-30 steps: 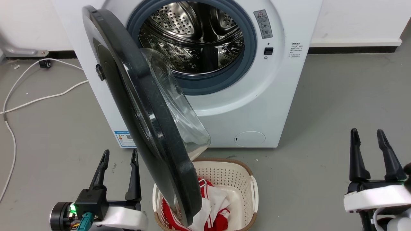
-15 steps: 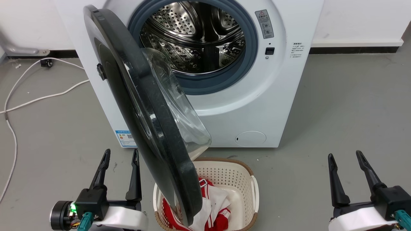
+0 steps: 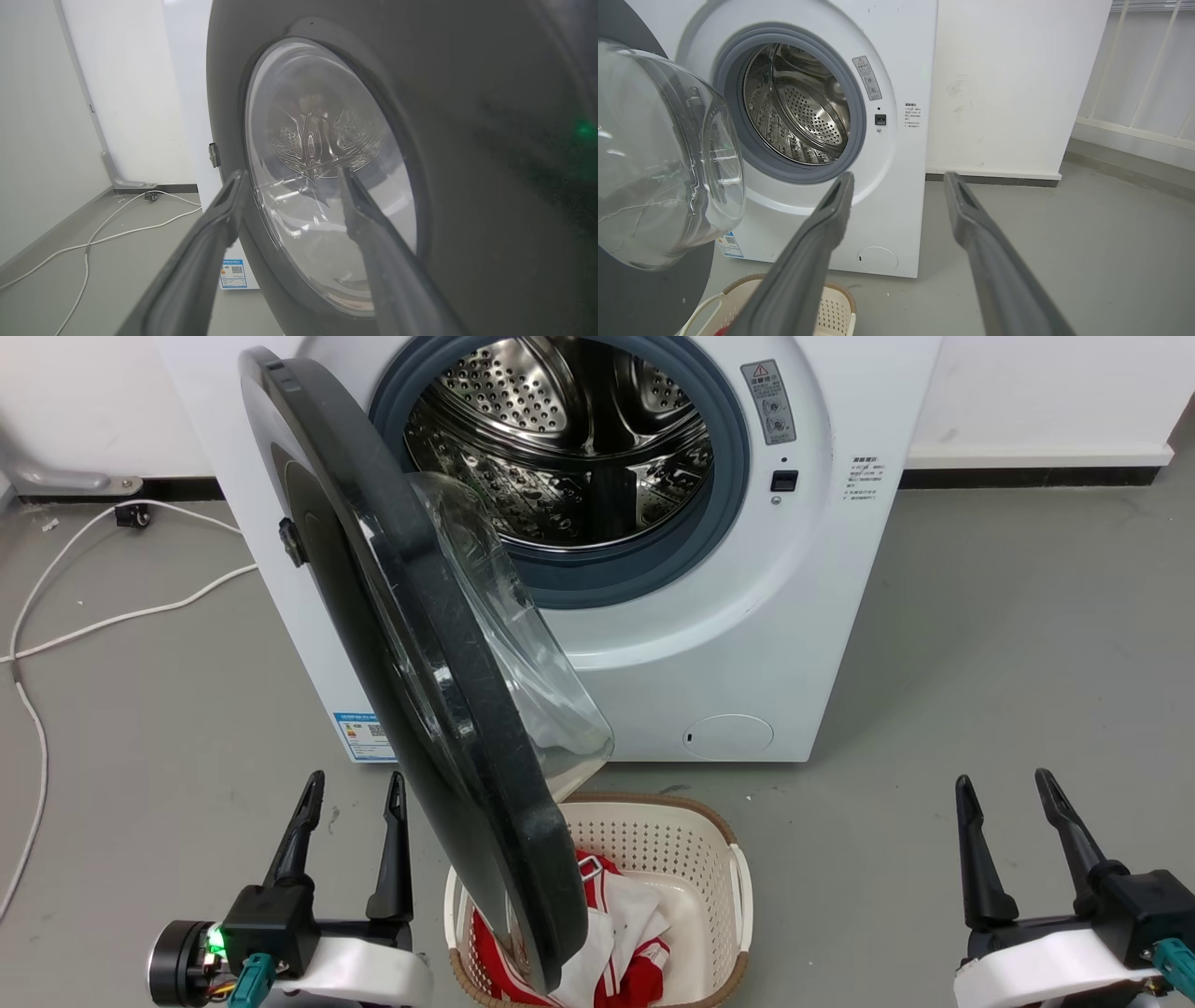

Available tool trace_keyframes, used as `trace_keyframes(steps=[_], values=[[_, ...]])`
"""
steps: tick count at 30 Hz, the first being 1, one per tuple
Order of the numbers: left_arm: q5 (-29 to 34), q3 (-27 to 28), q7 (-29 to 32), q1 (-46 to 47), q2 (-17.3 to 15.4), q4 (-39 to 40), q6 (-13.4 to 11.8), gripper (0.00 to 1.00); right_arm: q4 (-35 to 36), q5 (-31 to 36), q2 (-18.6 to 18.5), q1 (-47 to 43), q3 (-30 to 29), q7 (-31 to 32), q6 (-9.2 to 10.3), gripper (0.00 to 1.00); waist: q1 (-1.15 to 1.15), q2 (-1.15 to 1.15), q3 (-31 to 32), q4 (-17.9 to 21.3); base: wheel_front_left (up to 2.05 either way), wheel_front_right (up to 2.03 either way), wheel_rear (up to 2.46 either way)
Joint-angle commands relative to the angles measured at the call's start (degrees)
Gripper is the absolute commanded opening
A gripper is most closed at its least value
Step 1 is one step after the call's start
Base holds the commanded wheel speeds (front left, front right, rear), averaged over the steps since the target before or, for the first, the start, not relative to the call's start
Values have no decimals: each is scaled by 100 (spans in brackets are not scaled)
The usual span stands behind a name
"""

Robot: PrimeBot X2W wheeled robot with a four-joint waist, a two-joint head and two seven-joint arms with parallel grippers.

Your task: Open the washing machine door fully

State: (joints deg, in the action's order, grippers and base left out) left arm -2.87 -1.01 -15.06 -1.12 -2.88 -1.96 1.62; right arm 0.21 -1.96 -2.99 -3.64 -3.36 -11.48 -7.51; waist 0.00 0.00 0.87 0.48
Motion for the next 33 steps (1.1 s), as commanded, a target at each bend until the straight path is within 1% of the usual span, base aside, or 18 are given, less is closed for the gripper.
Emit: trace_keyframes(steps=[1,2,13,18,25,31,32,33], values=[[-12,6,-15,34,2,-1,32,35,-12,-5,22,48,-10,-26,4,100,0,0,-5,1,0,0,0],[-16,0,-15,30,2,-2,34,0,-14,-12,22,60,-8,-32,4,100,0,0,-7,1,0,0,0],[-10,54,-15,76,1,97,5,0,35,-69,22,60,23,-16,4,100,0,0,-11,-3,0,0,0],[51,176,-15,207,-12,418,-41,0,59,-84,22,45,56,0,4,100,0,0,-21,-19,0,0,0],[172,300,-15,484,-104,1209,-84,0,88,-122,22,5,80,30,4,100,0,0,-18,-43,0,0,0],[361,152,-14,672,-134,2233,-124,0,95,-144,22,-42,94,64,4,100,0,0,6,-51,0,0,0],[361,152,-14,672,-134,2233,-124,0,95,-144,22,-42,94,64,4,100,0,0,6,-51,0,0,0],[421,40,-14,738,-138,2549,-95,0,97,-150,22,-52,95,79,4,100,0,0,9,-50,0,0,0]])
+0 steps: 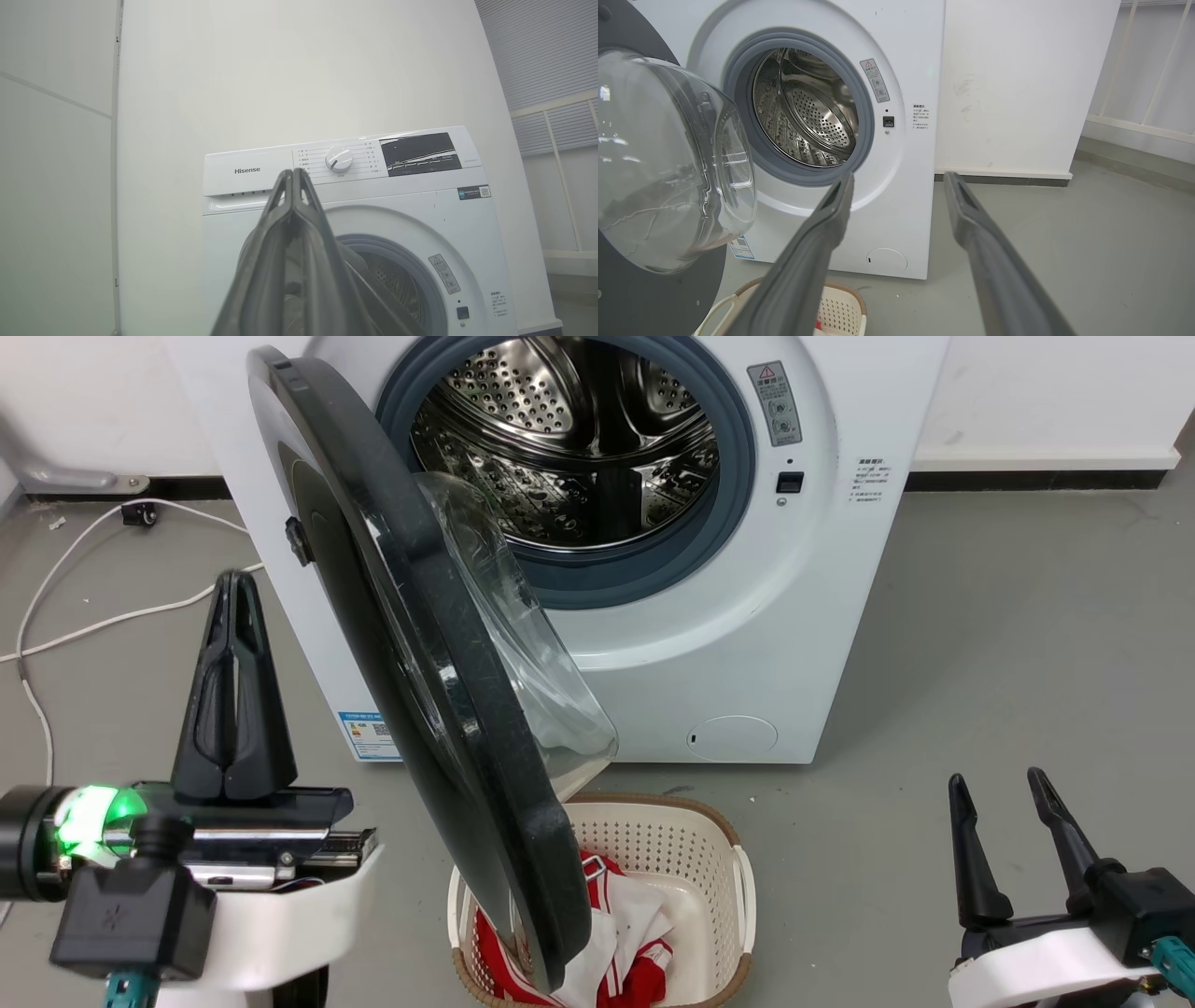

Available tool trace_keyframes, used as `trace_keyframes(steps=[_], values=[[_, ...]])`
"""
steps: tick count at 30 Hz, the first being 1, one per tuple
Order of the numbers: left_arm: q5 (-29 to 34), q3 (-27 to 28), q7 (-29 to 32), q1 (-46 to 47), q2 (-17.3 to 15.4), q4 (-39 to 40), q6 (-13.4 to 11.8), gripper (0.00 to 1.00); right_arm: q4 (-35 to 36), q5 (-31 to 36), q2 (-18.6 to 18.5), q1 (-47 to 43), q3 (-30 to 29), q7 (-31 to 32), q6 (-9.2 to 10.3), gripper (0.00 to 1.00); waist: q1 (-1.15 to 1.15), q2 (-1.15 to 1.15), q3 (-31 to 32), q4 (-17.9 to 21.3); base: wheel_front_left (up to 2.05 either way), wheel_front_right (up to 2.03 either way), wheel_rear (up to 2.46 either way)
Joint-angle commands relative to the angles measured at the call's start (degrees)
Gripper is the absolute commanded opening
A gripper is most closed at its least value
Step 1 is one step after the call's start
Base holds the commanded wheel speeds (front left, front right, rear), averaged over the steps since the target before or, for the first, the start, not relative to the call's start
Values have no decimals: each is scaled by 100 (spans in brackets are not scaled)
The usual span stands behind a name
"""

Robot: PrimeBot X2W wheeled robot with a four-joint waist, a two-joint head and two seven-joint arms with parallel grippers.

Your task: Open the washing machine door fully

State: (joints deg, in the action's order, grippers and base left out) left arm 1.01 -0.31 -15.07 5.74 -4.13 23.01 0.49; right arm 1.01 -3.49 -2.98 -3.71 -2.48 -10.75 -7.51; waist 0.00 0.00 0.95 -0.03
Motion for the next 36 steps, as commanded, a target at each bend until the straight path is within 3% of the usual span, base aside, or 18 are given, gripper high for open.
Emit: trace_keyframes(steps=[1,3,9,12,13,20,29,36], values=[[64,-82,-12,90,-21,217,32,0,20,4,21,-48,9,12,4,100,0,0,4,2,0,0,0],[90,-142,-12,127,-20,361,41,0,22,2,21,-50,13,12,4,100,0,0,6,6,0,0,0],[94,-1003,-13,136,3,976,306,0,37,18,21,-84,6,70,4,100,0,0,19,40,0,0,0],[45,-1412,-13,42,16,949,412,0,42,23,21,-91,-1,102,4,100,0,0,22,42,0,0,0],[-58,-1836,63,-51,24,830,490,0,47,22,21,-103,-2,109,4,100,0,0,25,45,0,0,0],[-478,-2573,537,-538,46,251,571,0,49,-13,20,-132,41,159,4,100,0,0,45,74,0,0,0],[-852,-2734,1389,-1297,-15,-679,393,0,3,-92,20,-151,60,186,4,100,0,0,23,38,0,0,0],[-895,-2688,1199,-998,14,-1454,334,0,-29,-145,20,-70,89,192,4,100,0,0,-24,-17,0,0,0]])
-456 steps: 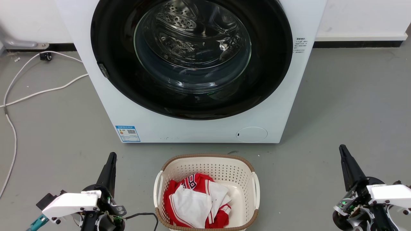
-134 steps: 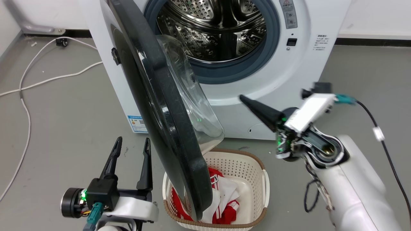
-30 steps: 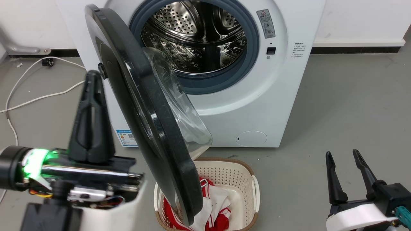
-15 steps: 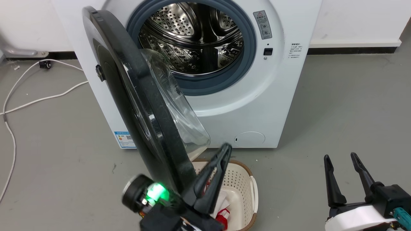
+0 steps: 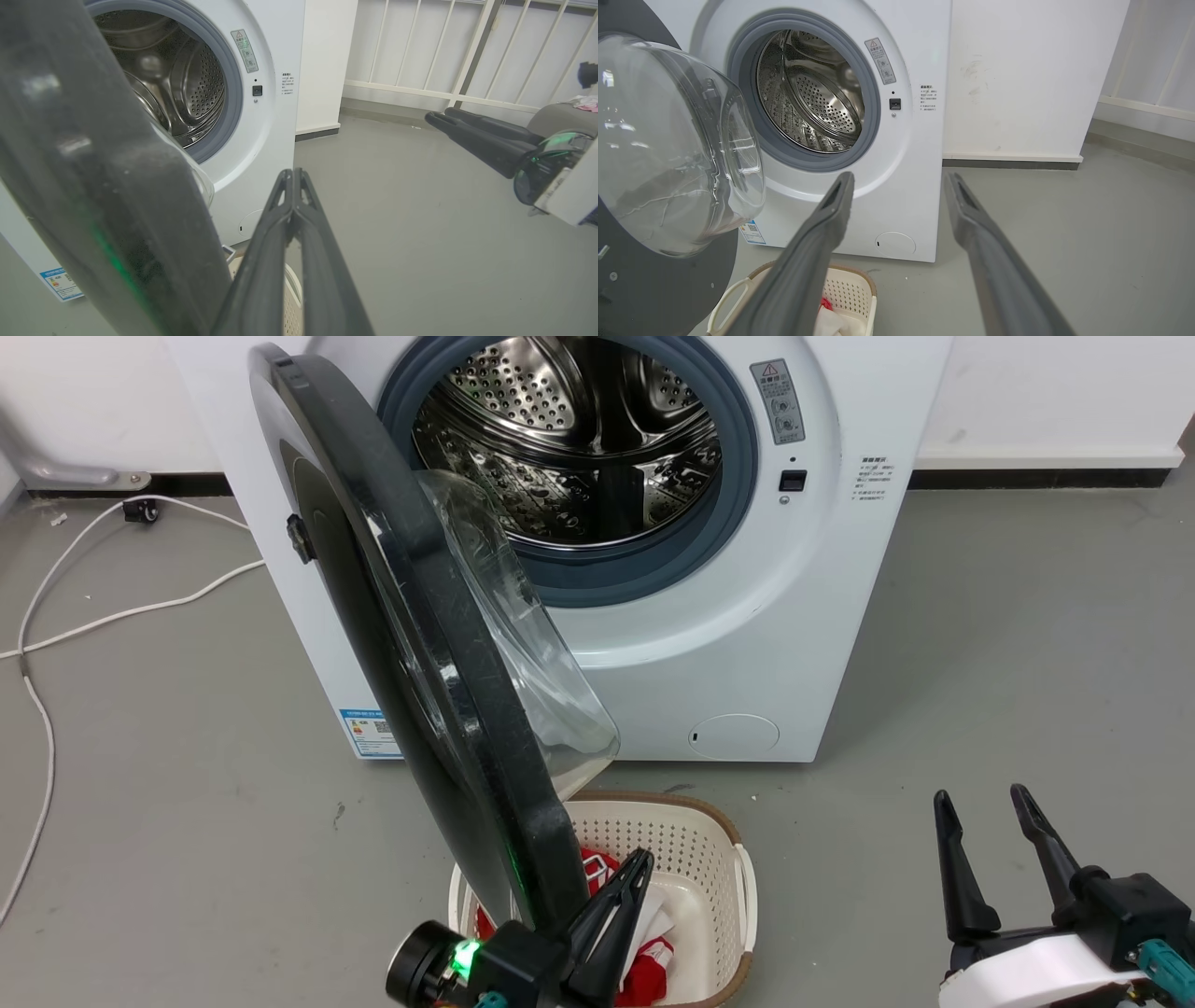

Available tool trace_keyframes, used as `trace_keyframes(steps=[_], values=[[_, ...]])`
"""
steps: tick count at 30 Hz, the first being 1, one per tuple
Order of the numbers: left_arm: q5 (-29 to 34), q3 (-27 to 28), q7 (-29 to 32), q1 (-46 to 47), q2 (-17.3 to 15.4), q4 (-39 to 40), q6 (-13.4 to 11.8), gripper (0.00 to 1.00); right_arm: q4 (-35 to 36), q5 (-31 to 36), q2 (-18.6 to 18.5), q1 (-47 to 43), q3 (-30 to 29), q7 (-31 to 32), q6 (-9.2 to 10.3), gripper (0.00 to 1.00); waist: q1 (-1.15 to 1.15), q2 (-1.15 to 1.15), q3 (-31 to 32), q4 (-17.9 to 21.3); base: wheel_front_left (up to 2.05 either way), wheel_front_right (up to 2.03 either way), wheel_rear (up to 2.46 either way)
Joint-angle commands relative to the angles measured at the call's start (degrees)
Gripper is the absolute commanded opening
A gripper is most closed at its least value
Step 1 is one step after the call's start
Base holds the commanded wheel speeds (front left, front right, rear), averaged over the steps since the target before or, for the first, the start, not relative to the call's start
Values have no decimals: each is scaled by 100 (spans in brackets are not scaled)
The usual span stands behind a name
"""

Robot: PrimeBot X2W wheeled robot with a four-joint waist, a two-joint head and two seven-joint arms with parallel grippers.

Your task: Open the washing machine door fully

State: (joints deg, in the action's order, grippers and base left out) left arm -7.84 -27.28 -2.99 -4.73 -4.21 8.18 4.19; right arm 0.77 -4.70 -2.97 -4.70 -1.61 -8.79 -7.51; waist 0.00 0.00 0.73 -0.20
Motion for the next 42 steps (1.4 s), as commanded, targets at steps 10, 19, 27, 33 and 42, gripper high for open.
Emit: trace_keyframes(steps=[10,19,27,33,42], values=[[-163,30,-356,641,92,-850,-239,0,-105,-100,18,94,132,14,4,100,0,0,-26,104,0,0,0],[-231,129,-582,526,88,-920,-515,0,-117,-161,19,78,93,-24,4,100,0,0,-19,92,0,0,0],[-236,209,-530,319,-43,-776,-679,0,-142,-188,18,81,114,-63,4,100,0,0,-26,-6,0,0,0],[-232,286,-441,2,-170,-418,-856,0,-123,-202,18,-32,23,-57,4,100,0,0,-49,-287,0,0,0],[-218,349,-291,-497,-324,160,-1112,0,-33,-168,16,-39,-68,-11,4,100,0,0,-151,-1036,0,0,0]])
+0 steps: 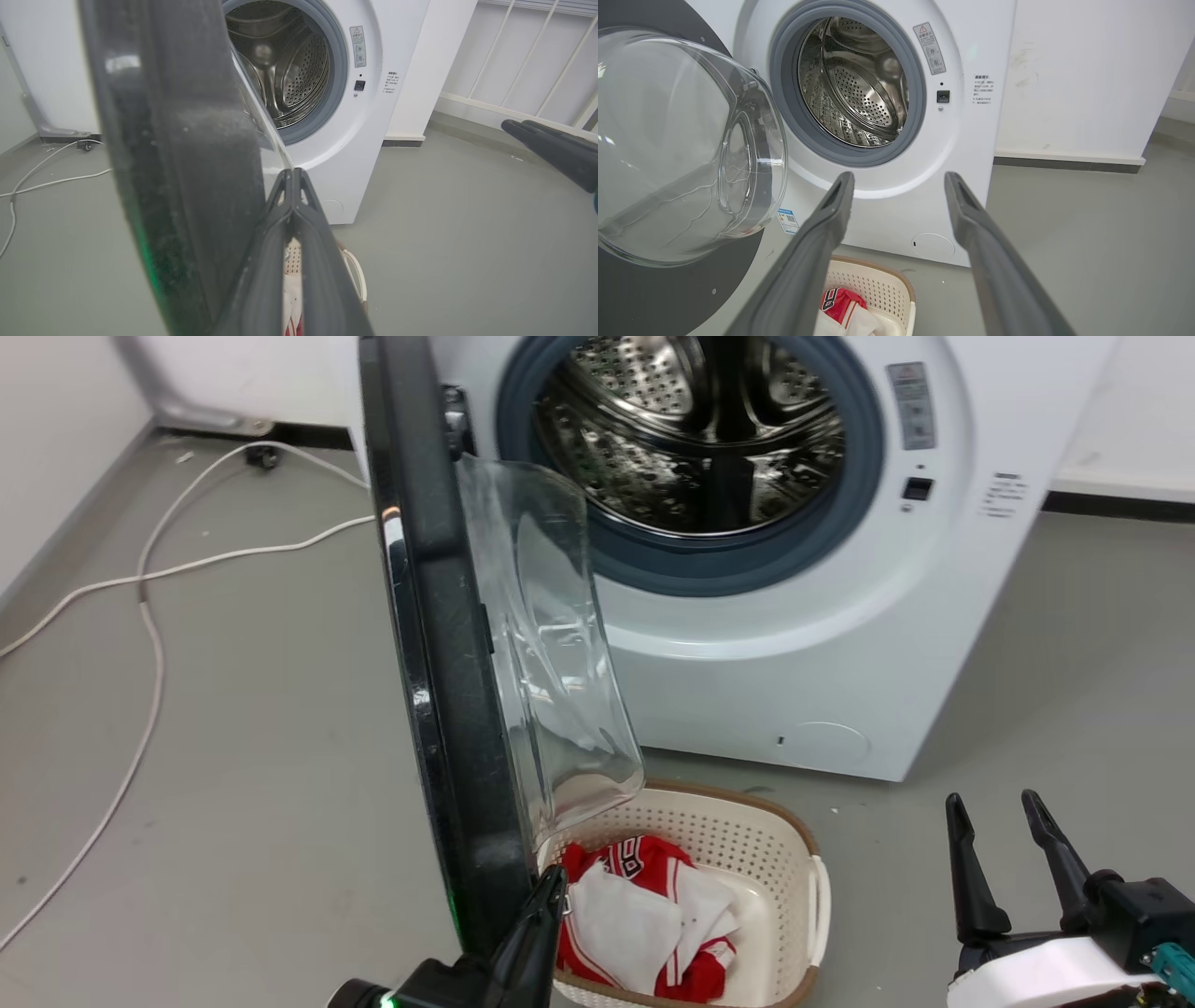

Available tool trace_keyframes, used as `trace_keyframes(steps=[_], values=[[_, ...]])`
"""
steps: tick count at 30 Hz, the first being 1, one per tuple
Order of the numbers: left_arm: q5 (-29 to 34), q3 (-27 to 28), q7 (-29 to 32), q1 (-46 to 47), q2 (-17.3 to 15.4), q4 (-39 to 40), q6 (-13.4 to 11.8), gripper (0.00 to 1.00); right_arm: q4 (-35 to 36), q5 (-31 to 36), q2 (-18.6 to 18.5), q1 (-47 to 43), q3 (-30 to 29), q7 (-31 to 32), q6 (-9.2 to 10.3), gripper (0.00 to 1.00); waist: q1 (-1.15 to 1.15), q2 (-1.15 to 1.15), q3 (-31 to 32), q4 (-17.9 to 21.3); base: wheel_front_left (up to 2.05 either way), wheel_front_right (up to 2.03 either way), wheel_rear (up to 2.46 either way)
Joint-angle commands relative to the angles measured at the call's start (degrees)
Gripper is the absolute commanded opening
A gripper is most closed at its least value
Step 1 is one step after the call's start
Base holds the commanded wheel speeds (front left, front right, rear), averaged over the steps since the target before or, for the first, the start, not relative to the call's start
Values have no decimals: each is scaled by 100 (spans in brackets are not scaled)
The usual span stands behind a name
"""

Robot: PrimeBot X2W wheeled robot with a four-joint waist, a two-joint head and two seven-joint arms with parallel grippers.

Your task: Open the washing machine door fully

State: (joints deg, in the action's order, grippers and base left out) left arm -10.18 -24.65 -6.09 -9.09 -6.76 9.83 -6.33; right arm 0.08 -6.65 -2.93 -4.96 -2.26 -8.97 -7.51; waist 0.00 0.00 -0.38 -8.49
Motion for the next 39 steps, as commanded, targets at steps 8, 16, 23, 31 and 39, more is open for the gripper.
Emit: trace_keyframes(steps=[8,16,23,31,39], values=[[-100,489,-85,-207,-239,-40,-300,0,83,46,11,30,17,56,3,100,0,0,-57,-733,0,0,0],[-309,1050,-279,83,-439,-275,-396,0,103,51,11,30,91,104,3,100,0,0,-44,-837,0,0,0],[-529,1706,-424,370,-751,-575,-500,0,139,64,11,64,74,154,4,100,0,0,-123,-827,0,0,0],[-847,2525,-749,1012,-1173,-1318,-479,0,210,110,11,184,47,227,3,100,0,0,-384,-780,0,0,0],[-1222,3077,-876,1596,-1511,-2060,-157,0,312,214,11,352,14,272,3,100,0,0,-724,-716,0,0,0]])
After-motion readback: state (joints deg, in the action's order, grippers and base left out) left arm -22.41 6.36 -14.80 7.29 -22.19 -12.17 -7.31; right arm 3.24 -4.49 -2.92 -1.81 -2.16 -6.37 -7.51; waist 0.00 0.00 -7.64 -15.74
